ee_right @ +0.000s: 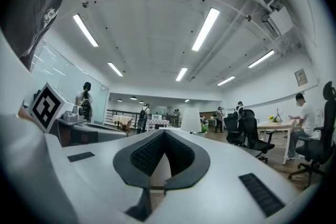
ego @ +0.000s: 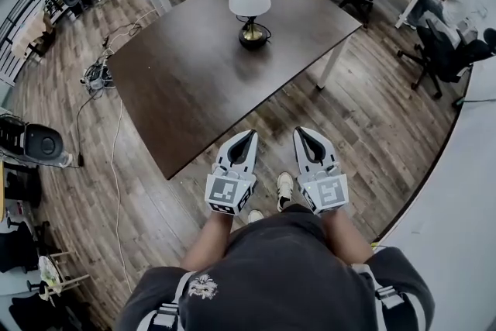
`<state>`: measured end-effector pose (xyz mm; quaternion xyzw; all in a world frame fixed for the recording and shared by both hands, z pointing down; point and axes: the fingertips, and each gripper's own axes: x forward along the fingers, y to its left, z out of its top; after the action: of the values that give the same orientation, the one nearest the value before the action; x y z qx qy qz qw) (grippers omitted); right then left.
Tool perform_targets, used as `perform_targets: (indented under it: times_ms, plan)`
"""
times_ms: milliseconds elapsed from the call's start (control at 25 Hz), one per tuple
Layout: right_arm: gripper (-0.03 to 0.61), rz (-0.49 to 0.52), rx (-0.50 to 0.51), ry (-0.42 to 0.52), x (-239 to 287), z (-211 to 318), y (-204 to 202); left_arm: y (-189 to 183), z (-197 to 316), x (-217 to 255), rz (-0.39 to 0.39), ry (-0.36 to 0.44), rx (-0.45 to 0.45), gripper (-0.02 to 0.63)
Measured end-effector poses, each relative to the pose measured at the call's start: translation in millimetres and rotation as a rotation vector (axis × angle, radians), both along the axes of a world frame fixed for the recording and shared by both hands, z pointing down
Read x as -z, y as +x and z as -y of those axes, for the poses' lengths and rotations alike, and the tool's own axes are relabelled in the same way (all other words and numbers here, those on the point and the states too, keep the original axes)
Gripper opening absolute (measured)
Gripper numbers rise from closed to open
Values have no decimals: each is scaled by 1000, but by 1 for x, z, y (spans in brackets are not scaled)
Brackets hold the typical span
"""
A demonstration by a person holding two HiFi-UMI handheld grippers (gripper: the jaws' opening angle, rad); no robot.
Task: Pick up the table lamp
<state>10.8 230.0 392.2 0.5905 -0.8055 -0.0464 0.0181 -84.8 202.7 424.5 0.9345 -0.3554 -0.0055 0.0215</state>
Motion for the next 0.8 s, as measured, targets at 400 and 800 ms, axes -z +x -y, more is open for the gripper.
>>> perform_targets:
  times_ms: [400,800]
  plan:
    - [23,0,70,-7,-10,87,50,39,75,-8,21,-21,80,6]
    - [22,25,165,-25,-20,143,78,72,118,-13,71,-4,165,5]
